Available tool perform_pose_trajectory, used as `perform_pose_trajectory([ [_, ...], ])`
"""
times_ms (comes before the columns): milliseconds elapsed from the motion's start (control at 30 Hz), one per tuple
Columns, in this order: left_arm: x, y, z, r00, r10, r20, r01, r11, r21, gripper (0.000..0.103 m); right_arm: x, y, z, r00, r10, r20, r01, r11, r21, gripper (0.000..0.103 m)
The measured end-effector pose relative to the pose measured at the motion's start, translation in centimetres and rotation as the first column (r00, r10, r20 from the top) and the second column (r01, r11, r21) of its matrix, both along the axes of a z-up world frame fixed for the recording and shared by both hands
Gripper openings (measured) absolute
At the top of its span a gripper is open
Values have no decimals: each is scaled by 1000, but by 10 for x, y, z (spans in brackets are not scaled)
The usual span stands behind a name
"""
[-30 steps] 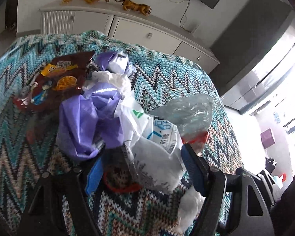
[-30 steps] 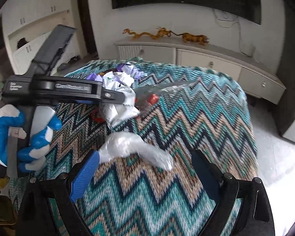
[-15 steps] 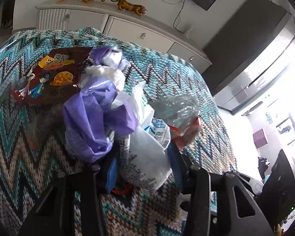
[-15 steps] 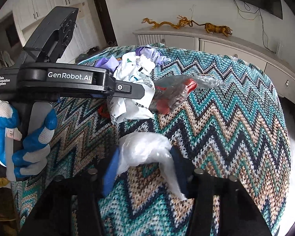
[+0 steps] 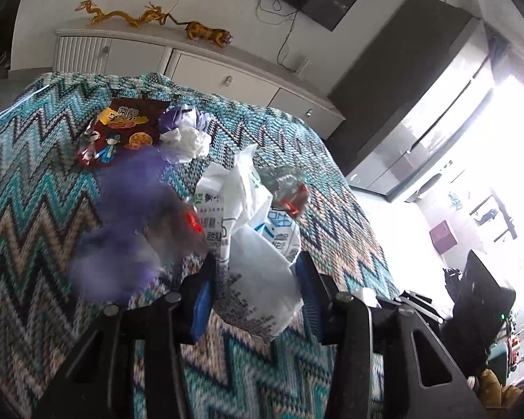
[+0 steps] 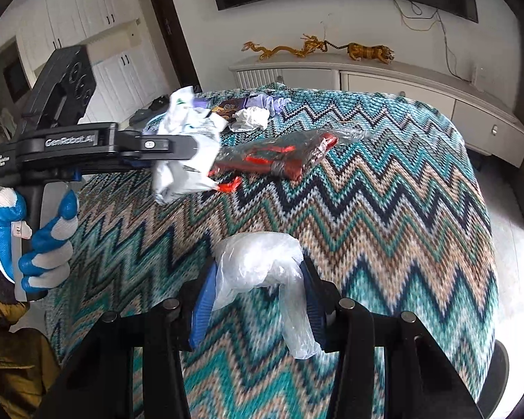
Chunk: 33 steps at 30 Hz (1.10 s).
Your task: Collect trash
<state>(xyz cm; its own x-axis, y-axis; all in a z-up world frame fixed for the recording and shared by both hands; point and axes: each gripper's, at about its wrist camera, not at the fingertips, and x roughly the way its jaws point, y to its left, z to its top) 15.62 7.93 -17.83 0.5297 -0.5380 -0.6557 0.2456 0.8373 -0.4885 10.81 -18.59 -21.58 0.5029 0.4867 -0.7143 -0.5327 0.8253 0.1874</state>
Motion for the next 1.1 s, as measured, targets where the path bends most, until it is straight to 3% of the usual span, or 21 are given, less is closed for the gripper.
perform_pose_trajectory([
  [300, -39, -12, 17, 992, -115, 44, 116, 993, -4, 43, -32, -16, 10, 999, -50, 16, 50, 998, 33, 44],
  [567, -38, -58, 49, 971, -208, 119, 209, 978, 5, 43, -51, -66, 34, 983, -168, 77, 163, 984, 73, 44],
  [800, -22, -123, 62, 940, -317, 129, 315, 949, 37, 43, -62, -155, 39, 928, -362, 83, 353, 930, 107, 44],
  [1000, -19, -141, 39, 936, -347, 61, 340, 935, 98, 43, -73, -213, 28, 877, -476, 63, 466, 875, 127, 44],
  [1100, -22, -148, 22, 927, -375, 13, 371, 920, 128, 43, -73, -224, 25, 866, -497, 57, 487, 863, 132, 44],
])
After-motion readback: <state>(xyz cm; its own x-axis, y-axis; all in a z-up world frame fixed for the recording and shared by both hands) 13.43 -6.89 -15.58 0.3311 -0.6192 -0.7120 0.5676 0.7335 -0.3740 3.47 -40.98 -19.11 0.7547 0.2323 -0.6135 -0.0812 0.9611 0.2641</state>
